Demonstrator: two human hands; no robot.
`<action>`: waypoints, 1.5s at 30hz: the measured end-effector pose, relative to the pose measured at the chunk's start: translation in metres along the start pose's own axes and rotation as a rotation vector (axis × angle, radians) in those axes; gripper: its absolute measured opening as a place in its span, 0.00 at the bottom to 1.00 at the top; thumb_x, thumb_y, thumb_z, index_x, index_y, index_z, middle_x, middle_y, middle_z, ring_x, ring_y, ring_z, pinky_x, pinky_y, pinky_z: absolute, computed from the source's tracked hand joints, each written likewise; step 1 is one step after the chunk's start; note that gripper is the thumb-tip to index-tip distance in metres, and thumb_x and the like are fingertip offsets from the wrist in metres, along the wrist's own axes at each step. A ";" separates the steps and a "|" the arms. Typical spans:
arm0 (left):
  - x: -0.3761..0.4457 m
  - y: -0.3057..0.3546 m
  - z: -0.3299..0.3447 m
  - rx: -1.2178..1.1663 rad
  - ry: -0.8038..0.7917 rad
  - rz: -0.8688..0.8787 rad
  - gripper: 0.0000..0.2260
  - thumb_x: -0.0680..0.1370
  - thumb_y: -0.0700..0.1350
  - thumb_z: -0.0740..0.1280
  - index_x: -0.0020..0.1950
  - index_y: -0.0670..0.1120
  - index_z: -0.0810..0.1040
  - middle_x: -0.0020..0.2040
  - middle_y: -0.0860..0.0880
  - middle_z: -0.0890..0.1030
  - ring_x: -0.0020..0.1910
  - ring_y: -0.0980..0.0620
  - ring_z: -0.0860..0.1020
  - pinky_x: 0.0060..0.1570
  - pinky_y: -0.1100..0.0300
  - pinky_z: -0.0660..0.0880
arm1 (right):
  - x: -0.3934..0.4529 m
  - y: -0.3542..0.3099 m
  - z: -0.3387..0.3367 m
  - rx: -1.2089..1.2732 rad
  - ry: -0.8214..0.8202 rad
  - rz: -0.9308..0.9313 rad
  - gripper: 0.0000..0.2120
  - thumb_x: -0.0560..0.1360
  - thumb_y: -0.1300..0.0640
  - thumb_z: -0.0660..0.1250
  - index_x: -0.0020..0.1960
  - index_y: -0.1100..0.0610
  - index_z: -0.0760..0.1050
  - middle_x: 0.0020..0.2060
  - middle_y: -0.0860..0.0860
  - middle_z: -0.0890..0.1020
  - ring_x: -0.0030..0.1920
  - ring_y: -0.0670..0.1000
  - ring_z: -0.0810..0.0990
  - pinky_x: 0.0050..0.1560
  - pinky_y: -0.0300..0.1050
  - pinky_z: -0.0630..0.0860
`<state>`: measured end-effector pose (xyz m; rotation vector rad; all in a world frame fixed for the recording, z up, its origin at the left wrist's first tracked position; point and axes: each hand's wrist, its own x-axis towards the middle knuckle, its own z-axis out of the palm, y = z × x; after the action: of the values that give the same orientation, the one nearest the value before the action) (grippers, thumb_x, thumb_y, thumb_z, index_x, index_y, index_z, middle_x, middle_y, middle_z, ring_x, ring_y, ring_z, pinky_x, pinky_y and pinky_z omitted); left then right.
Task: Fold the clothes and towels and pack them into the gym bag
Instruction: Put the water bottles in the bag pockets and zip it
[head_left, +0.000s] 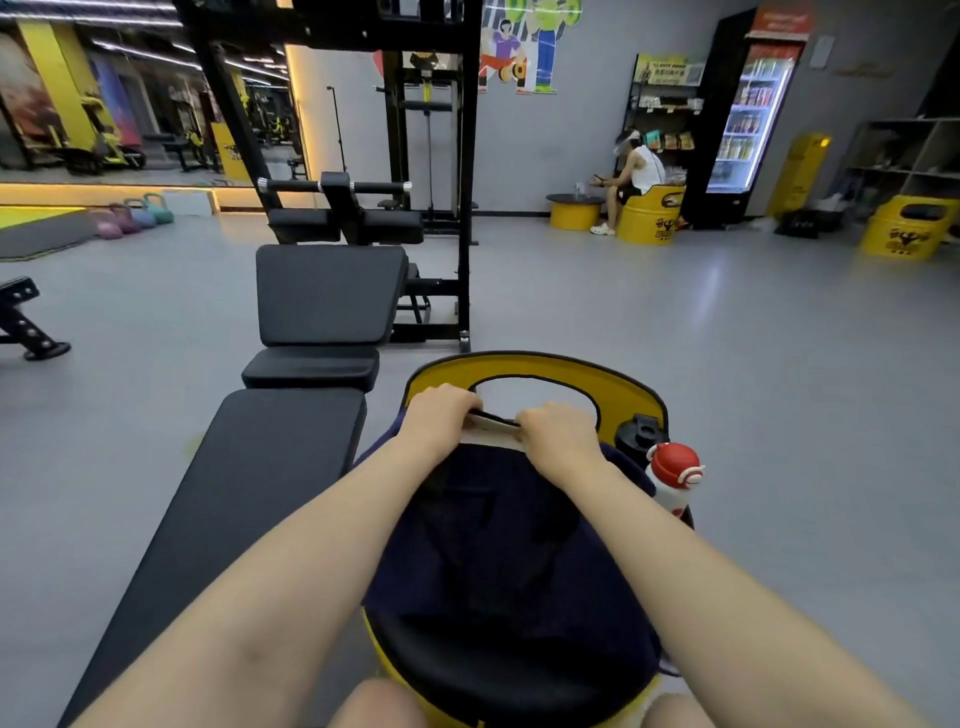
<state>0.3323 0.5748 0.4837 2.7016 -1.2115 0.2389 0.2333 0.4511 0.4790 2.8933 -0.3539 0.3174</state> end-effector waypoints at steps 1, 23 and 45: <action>0.006 0.000 -0.003 0.017 -0.008 0.010 0.18 0.75 0.32 0.58 0.57 0.47 0.79 0.54 0.45 0.80 0.52 0.42 0.77 0.47 0.55 0.72 | 0.002 -0.001 -0.003 0.011 0.007 0.023 0.07 0.79 0.60 0.60 0.48 0.55 0.77 0.38 0.52 0.74 0.39 0.55 0.72 0.36 0.44 0.63; 0.093 -0.022 0.069 0.181 -0.177 0.185 0.18 0.77 0.36 0.62 0.67 0.45 0.73 0.67 0.44 0.73 0.67 0.45 0.70 0.62 0.55 0.70 | 0.048 -0.003 0.080 0.341 -0.128 0.250 0.12 0.82 0.54 0.56 0.61 0.57 0.72 0.56 0.56 0.80 0.56 0.59 0.77 0.49 0.49 0.72; 0.071 0.000 0.119 0.088 -0.235 0.239 0.27 0.81 0.44 0.51 0.78 0.51 0.44 0.78 0.50 0.42 0.77 0.50 0.40 0.74 0.52 0.38 | 0.025 0.047 0.129 0.405 -0.269 0.138 0.29 0.81 0.39 0.43 0.78 0.50 0.51 0.78 0.48 0.54 0.77 0.50 0.48 0.76 0.51 0.42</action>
<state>0.3882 0.4977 0.3832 2.7149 -1.6293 0.0023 0.2685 0.3712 0.3698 3.3262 -0.5979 0.0170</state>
